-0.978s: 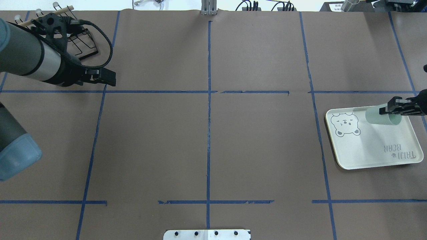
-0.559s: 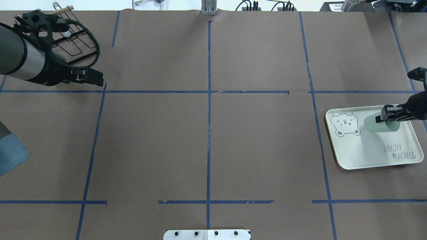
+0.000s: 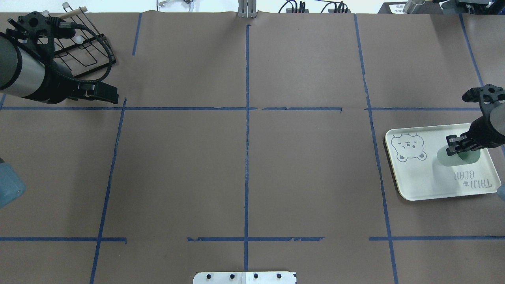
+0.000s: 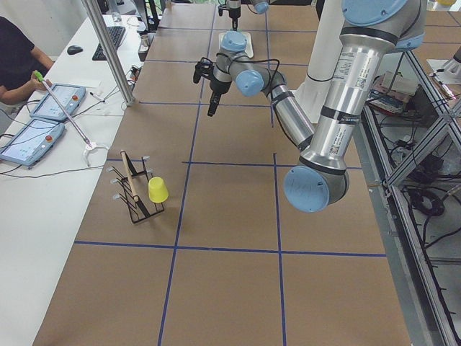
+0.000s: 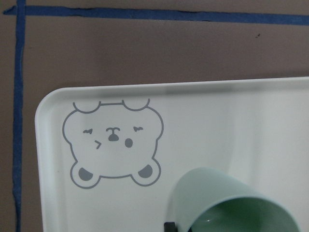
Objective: Left arm grabs green cup and hands to right arm on tray
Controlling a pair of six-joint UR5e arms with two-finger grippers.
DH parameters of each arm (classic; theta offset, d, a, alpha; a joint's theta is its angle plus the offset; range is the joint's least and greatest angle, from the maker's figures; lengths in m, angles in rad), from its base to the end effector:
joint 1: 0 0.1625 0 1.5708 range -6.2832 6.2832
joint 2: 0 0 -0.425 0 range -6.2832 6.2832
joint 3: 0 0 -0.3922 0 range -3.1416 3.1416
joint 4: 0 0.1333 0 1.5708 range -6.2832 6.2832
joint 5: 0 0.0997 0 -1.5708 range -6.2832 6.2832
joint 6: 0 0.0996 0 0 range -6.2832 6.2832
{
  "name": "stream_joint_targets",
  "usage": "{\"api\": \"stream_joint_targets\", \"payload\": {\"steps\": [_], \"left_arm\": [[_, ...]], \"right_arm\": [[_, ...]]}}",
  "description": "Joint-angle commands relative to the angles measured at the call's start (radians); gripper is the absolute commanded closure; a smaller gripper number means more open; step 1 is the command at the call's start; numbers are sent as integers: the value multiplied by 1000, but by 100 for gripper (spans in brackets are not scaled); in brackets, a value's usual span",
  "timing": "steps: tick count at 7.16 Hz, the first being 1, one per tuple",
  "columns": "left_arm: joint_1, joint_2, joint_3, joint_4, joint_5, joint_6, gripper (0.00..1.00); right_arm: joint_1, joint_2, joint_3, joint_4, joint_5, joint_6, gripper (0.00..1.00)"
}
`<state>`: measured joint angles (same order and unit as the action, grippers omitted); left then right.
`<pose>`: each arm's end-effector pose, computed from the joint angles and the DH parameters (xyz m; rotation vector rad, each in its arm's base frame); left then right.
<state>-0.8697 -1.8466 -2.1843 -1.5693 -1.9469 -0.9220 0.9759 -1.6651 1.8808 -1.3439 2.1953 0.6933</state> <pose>0.2471 -0.4426 0.2480 0.3487 0.8767 -0.0373 -0.2000 -0.4295 0.5320 -0.0265 -0.7475 -0.0444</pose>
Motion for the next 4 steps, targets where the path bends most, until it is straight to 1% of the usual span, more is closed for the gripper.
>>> {"api": "stream_joint_targets", "payload": {"steps": [1,2,3,4], "left_arm": [[0,9,-21,0,-1,-8,0],[1,15,-23,0,-1,-8,0],[1,15,-28,2,-1,-11,0],[1,15,-31,0,-1,-11,0]], "right_arm": [[-20,92,3,-159,-6,-21,97],[-11,96,3,-190,-5,-27,75],[-7,96,1,-195,-15,-75,25],[-8,99,3,-195,-43,-92,0]]}}
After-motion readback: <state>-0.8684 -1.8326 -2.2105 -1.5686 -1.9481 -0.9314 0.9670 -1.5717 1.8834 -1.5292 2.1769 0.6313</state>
